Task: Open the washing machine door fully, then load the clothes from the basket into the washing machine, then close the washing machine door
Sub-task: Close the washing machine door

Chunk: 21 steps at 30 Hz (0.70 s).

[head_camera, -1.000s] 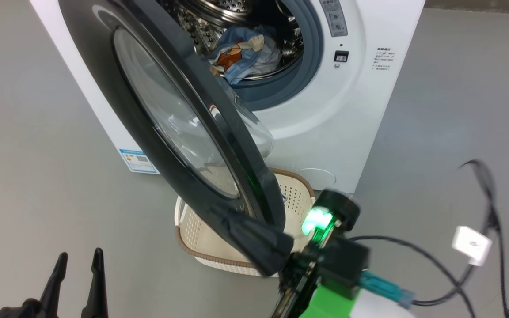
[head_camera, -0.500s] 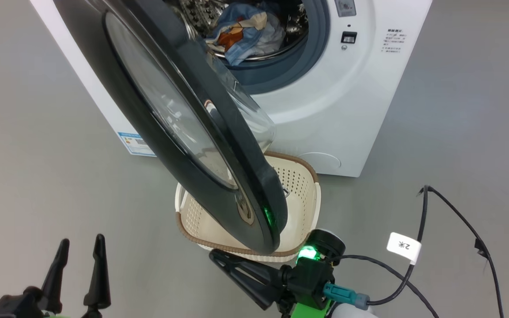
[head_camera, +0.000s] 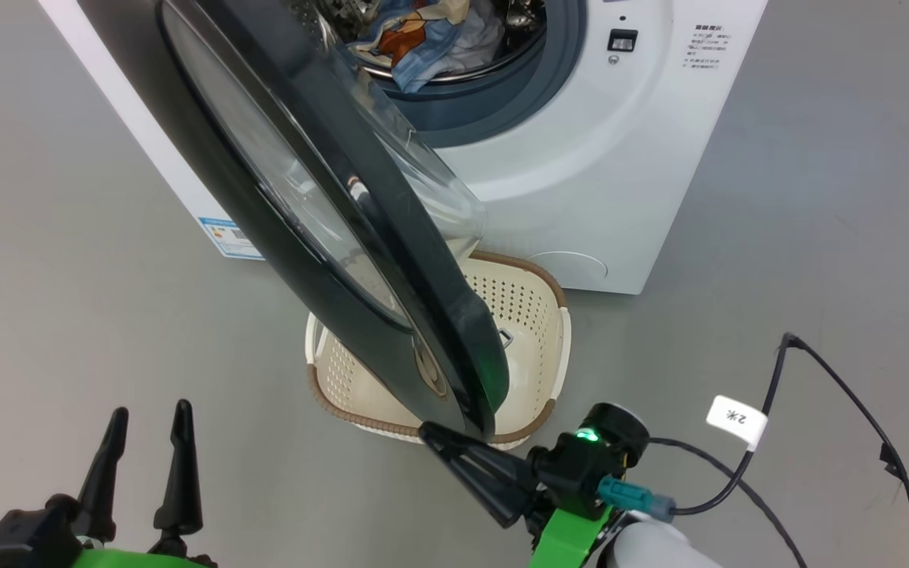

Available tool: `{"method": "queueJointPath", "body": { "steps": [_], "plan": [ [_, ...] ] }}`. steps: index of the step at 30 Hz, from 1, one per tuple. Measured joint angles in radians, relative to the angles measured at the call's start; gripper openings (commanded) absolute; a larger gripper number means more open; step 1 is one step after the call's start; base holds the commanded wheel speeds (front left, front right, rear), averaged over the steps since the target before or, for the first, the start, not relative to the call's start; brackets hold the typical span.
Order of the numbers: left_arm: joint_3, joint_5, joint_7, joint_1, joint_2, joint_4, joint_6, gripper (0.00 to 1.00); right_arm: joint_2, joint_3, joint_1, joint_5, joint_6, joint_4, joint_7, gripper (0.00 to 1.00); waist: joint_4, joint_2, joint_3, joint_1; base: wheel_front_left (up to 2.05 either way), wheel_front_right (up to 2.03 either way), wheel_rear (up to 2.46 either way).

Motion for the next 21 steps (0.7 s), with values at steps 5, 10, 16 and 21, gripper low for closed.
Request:
{"method": "queueJointPath", "body": {
  "steps": [5,10,16,21],
  "plan": [
    [-0.005,0.000,0.000,0.000,0.000,0.002,0.000,1.00,0.002,-0.040,0.000,-0.004,0.000,0.006,0.000,0.00,-0.005,0.0000,0.003,0.0000,0.00,0.00,0.00],
    [-0.009,0.000,0.000,-0.001,0.000,0.002,0.000,1.00,0.003,-0.078,0.000,-0.014,0.000,0.007,0.000,0.00,-0.011,0.0000,0.011,0.0000,0.00,0.00,0.00],
    [-0.015,0.000,0.000,-0.022,0.000,0.001,0.000,1.00,0.004,-0.142,0.000,-0.024,0.000,0.006,0.000,0.00,-0.016,0.0000,0.027,0.0000,0.00,0.00,0.00],
    [-0.023,0.000,0.000,-0.029,-0.002,0.001,0.000,1.00,0.001,-0.196,-0.017,-0.028,0.000,0.003,0.000,0.00,-0.019,0.0000,0.048,0.0000,0.00,0.00,0.00]
  ]
}}
